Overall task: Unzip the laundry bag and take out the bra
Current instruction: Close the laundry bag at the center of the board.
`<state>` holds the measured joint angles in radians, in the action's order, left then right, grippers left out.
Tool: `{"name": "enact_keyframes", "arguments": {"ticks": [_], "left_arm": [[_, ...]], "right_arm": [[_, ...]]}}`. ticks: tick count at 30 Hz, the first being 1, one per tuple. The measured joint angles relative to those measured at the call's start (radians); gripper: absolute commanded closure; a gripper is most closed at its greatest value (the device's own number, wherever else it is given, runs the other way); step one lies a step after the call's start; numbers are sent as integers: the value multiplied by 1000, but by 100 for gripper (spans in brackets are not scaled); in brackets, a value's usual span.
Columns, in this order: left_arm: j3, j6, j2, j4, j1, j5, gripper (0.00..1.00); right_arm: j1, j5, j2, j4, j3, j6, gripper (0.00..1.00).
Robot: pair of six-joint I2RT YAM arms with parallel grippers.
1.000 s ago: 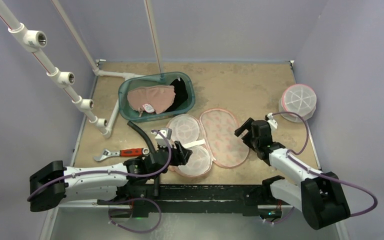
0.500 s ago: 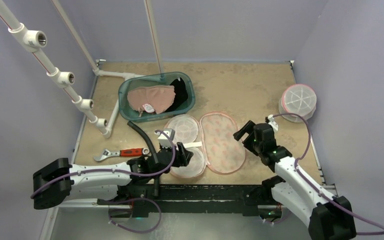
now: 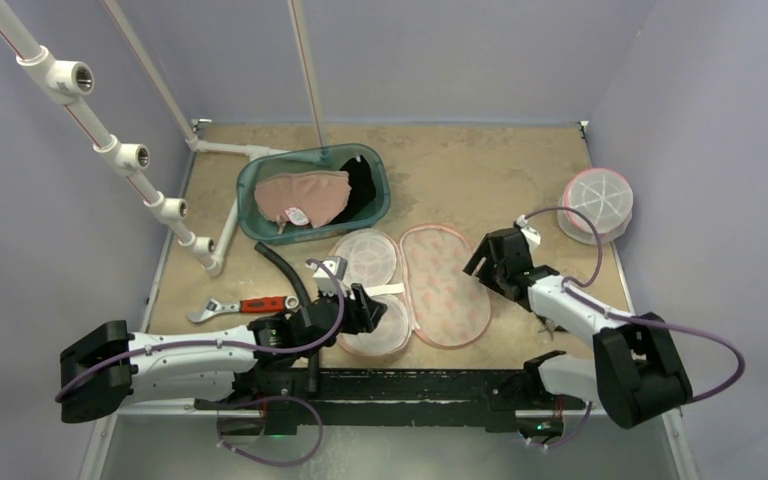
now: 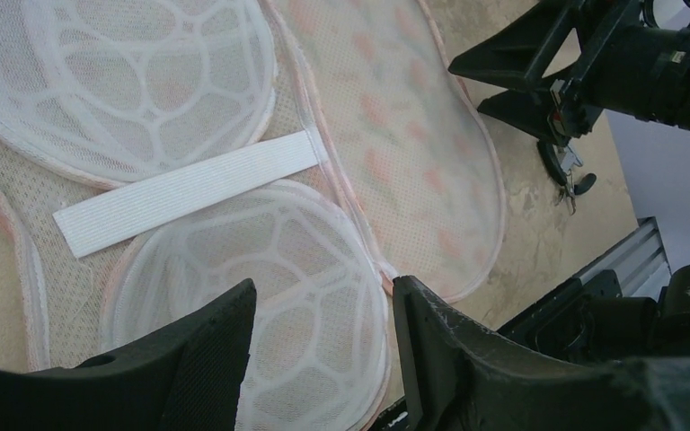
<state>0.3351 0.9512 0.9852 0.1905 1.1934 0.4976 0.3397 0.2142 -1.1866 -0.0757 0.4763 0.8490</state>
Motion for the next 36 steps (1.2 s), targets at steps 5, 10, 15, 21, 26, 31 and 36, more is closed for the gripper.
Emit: {"name": "enact_keyframes", "arguments": {"ticks": [5, 10, 15, 21, 26, 31, 36], "left_arm": [[0, 0, 0, 5, 0, -13, 45], [-1, 0, -4, 6, 0, -16, 45], [-2, 0, -12, 14, 0, -17, 45], [-6, 0, -11, 31, 0, -23, 45], [-6, -1, -11, 29, 0, -23, 45], [18, -12, 4, 2, 0, -22, 45], [103, -45, 48, -34, 0, -18, 45]], "right_arm": [[4, 7, -103, 48, 49, -23, 43], [51, 40, -172, 42, 99, -34, 53], [111, 88, -254, 2, 176, -56, 75], [119, 108, -268, -59, 201, -65, 100], [119, 106, -192, -163, 190, -77, 100], [125, 101, 17, -246, 190, -131, 100], [132, 64, 170, -280, 229, -169, 100]]}}
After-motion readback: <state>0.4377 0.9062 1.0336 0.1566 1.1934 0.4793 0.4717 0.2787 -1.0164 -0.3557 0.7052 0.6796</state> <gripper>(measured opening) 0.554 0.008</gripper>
